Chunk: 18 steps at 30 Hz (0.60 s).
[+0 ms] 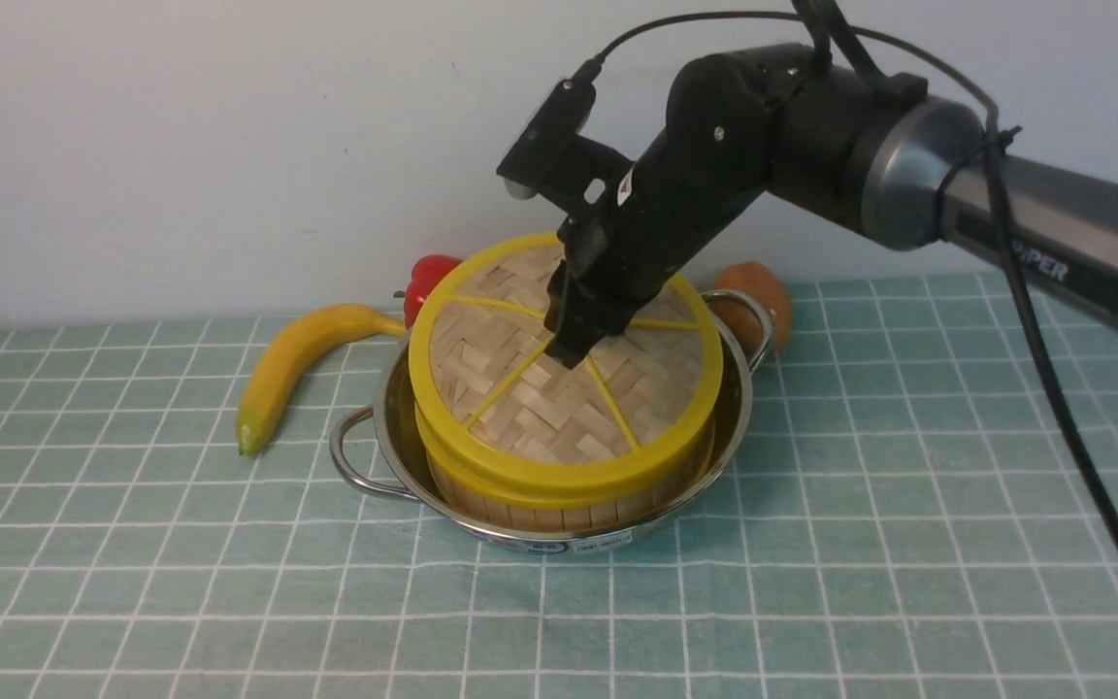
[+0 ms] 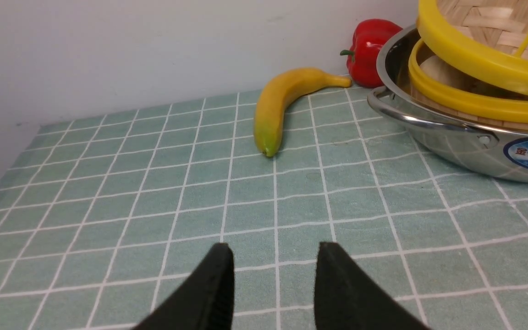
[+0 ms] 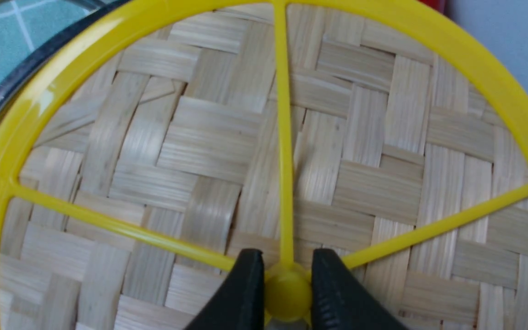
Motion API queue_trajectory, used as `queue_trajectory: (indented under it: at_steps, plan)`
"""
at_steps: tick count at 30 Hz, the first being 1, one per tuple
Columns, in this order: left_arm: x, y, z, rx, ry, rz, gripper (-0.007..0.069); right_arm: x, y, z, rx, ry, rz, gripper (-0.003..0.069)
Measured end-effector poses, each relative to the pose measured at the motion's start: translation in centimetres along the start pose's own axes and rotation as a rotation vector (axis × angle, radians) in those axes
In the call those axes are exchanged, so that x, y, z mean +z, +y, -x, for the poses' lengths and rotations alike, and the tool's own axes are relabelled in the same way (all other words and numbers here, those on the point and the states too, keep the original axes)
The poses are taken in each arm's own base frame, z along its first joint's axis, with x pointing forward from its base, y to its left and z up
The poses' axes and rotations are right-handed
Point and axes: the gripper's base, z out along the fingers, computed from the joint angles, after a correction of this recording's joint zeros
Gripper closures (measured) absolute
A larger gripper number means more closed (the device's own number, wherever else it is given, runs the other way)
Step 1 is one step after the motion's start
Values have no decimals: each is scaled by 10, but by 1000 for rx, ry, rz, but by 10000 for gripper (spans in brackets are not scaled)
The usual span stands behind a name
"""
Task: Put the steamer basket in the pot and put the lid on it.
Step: Use the right arm to place the steamer lid on the steamer
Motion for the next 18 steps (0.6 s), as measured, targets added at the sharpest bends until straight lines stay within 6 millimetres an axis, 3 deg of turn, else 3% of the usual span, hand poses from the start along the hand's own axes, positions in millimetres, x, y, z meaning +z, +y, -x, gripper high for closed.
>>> queue_trajectory:
  at_steps: [18]
  plan:
    - [0,0,0,0,0,0,382,0,0,3,4,-29,-5,513]
